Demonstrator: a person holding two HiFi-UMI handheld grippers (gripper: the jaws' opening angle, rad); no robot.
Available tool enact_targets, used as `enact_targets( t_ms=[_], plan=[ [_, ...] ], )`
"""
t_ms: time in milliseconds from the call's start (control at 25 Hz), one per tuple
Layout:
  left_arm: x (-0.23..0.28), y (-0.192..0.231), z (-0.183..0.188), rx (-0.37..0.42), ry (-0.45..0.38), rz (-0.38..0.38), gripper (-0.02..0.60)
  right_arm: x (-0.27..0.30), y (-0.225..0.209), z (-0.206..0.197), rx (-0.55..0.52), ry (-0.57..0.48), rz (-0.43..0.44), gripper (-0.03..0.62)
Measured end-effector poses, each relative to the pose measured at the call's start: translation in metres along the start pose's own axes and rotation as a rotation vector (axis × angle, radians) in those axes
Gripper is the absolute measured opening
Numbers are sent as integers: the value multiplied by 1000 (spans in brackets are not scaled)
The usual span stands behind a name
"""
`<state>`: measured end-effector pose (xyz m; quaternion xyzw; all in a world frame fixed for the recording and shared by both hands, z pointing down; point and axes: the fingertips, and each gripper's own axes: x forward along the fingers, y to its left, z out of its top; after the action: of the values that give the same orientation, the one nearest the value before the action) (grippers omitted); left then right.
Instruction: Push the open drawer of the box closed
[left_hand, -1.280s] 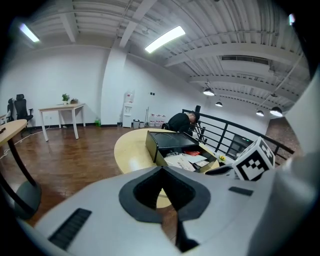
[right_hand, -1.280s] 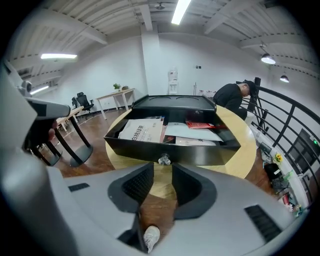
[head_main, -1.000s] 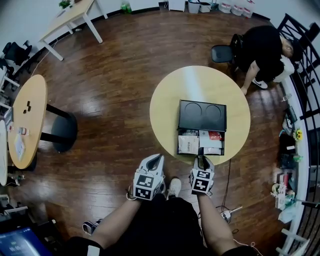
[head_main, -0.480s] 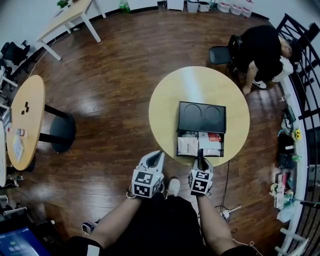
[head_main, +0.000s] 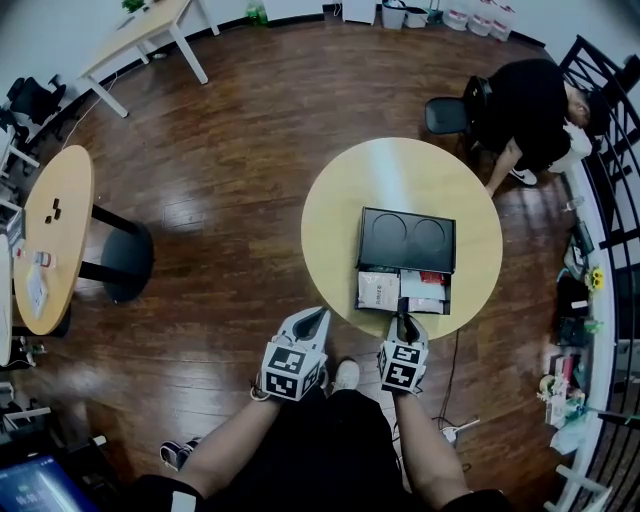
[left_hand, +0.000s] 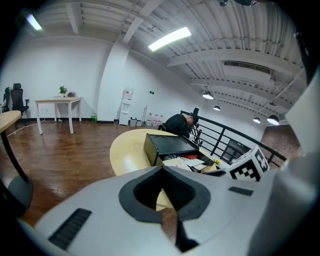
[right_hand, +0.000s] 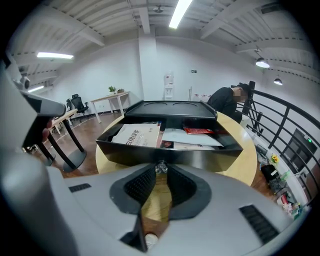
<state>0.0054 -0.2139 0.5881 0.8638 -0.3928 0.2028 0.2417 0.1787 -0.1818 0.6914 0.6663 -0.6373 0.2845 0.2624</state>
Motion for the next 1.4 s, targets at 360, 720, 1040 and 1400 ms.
enact_targets(
  t_ms=[360,720,1040,1400],
  plan=[
    [-6,1,2,-14,-18,-3,0,28,-3,22,11,-17,-2,77],
    [-6,14,12,12,-39,22,0,53,-4,53,23,-34,6,77],
    [-3,8,15,23,-50,-6,0,62,-8,62,30,-36,7,77],
    [-4,9,5,19,-32,4,0,72,-9,71,34,-54,8,77]
  ],
)
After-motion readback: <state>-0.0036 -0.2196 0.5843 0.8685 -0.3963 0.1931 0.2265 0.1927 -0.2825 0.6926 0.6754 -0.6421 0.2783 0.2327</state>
